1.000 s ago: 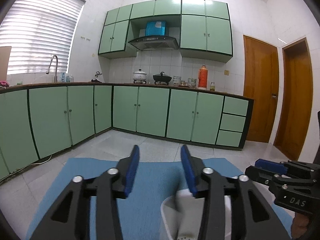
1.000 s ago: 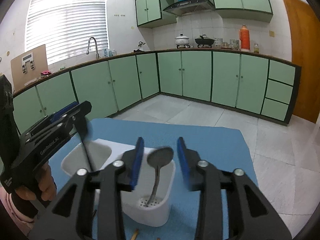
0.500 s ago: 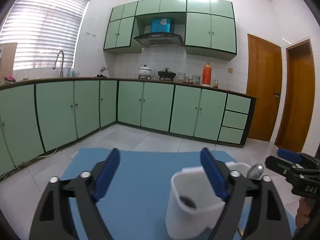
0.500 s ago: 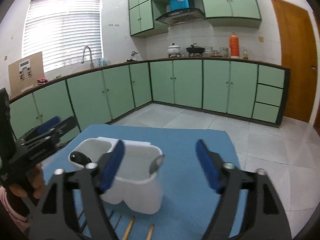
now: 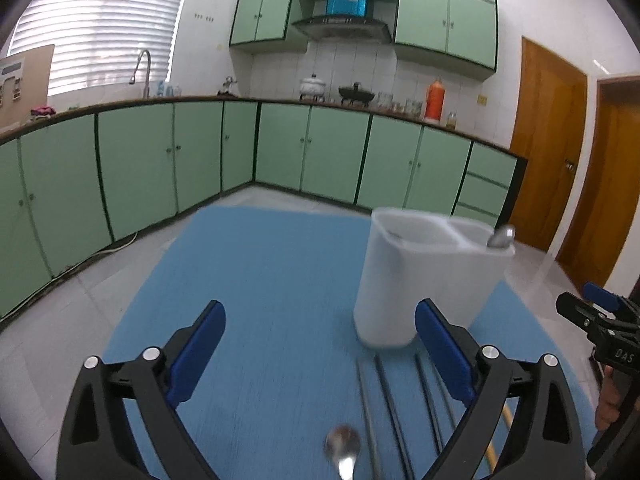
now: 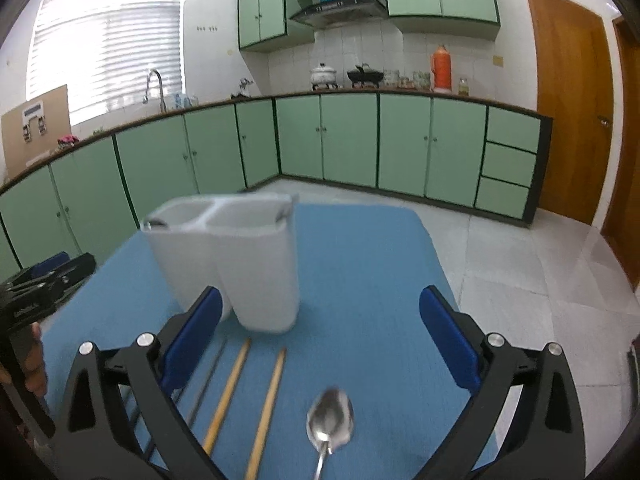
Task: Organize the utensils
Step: 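Move both tools back over the remaining utensils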
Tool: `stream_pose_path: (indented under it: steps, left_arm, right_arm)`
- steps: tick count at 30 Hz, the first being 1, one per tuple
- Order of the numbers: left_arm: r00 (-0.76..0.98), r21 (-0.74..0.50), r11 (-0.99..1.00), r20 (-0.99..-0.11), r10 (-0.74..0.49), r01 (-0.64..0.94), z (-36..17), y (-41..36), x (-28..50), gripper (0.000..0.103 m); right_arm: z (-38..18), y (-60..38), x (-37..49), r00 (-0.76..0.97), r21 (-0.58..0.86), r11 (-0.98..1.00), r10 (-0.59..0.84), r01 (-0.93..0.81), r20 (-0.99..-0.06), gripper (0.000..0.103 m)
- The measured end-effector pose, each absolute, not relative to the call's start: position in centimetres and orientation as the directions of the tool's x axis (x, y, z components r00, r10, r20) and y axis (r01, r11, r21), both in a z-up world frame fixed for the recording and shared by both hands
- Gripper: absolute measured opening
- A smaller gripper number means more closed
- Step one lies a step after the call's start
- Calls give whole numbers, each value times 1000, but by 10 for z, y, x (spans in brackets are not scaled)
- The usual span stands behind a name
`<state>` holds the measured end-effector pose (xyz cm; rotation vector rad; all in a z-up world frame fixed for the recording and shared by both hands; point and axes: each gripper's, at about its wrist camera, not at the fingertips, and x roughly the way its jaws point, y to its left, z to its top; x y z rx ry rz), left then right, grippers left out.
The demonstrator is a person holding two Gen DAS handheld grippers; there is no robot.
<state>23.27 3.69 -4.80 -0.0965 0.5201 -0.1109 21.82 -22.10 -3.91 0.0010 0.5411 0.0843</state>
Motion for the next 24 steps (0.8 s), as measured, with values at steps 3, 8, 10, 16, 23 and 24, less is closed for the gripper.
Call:
stream_pose_path:
  steps: [3, 8, 10, 16, 23, 24]
  left_arm:
    - [843, -118, 991, -524, -120, 67, -57, 36, 225, 94]
    - [816, -88, 995, -572, -82, 39, -69, 34, 218, 94]
    - [808, -84, 996, -584, -73, 29, -73, 36, 217, 94]
    - [788, -87, 996, -612, -62, 10, -82, 41, 215, 94]
    - [775, -76, 997, -629, -60, 16, -89, 39, 213, 94]
    - [773, -75, 997, -631, -61, 18, -90, 39, 212, 94]
  right_arm:
    - [-53, -220, 214, 827, 1, 997, 60, -72, -559, 96]
    - [-73, -220, 213, 761, 3, 998, 48, -60, -647, 86]
    - [-79, -218, 216, 723, 14, 998, 53, -61, -689, 74]
    - [-96, -213, 225, 665, 10, 999, 30, -34, -746, 63]
    - [-111, -213, 235, 625, 25, 1000, 22, -4, -780, 53]
    - [-111, -212, 237, 622, 27, 1000, 22, -1, -783, 53]
